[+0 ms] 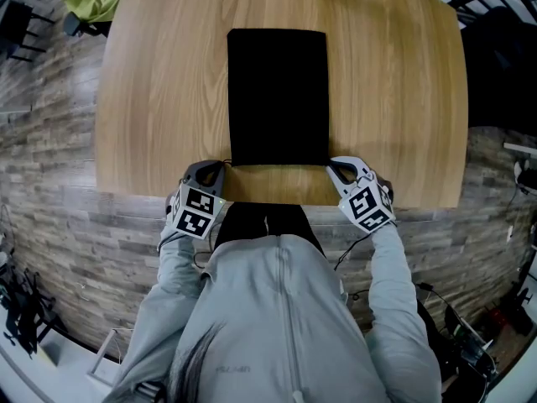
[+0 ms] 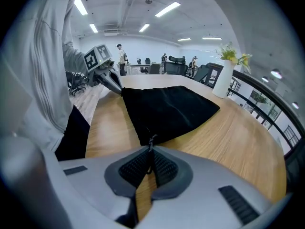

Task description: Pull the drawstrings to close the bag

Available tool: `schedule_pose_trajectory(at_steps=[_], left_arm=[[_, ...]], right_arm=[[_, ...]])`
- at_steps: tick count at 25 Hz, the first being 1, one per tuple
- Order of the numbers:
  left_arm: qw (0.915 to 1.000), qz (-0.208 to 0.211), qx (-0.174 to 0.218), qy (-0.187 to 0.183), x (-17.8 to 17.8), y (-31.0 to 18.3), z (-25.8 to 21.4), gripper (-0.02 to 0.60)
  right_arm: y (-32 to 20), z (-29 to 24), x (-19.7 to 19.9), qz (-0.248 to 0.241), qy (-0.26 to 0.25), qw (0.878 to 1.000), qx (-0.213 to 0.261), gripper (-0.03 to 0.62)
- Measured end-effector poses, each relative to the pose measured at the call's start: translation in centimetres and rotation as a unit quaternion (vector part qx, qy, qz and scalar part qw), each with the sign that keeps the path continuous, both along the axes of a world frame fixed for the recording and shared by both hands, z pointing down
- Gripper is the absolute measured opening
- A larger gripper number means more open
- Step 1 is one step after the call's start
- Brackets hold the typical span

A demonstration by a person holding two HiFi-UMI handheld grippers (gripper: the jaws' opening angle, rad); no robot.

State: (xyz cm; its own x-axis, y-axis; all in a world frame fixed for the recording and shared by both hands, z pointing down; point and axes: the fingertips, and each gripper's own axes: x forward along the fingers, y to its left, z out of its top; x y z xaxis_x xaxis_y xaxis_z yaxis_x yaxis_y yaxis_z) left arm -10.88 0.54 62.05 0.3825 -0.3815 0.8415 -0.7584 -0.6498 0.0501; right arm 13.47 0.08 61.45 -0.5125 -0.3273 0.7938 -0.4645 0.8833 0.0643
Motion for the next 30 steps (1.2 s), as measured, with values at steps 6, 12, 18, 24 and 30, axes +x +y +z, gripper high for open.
schedule_pose_trajectory(at_steps=[6,12,18,24,30], left_arm=[[0.9989,-0.035,0.03,-0.004,-0.6,-1.4,-1.3,0.029],[0.9948,-0.081,0.062,-0.001,-2.6,-3.1,-3.7,0.028],[0.9911,-0.081,0.106,-0.001,-2.3,-5.1,-6.6,0.028],[0.985,-0.091,0.146,0.006,-2.4,-6.9,-9.9,0.028],[0.9751,-0.1,0.197,0.011,-2.4,-9.1,-14.2,0.028]], right_arm=[[-0.4,-0.8,0.3,0.023,0.005,0.999,0.028,0.026],[-2.1,-3.5,2.3,0.111,-0.03,0.992,0.049,0.023],[-4.4,-7.6,2.3,0.152,-0.055,0.982,0.096,0.023],[-6.0,-11.2,1.9,0.173,-0.064,0.972,0.143,0.023],[-7.6,-15.5,2.2,0.211,-0.088,0.954,0.194,0.023]])
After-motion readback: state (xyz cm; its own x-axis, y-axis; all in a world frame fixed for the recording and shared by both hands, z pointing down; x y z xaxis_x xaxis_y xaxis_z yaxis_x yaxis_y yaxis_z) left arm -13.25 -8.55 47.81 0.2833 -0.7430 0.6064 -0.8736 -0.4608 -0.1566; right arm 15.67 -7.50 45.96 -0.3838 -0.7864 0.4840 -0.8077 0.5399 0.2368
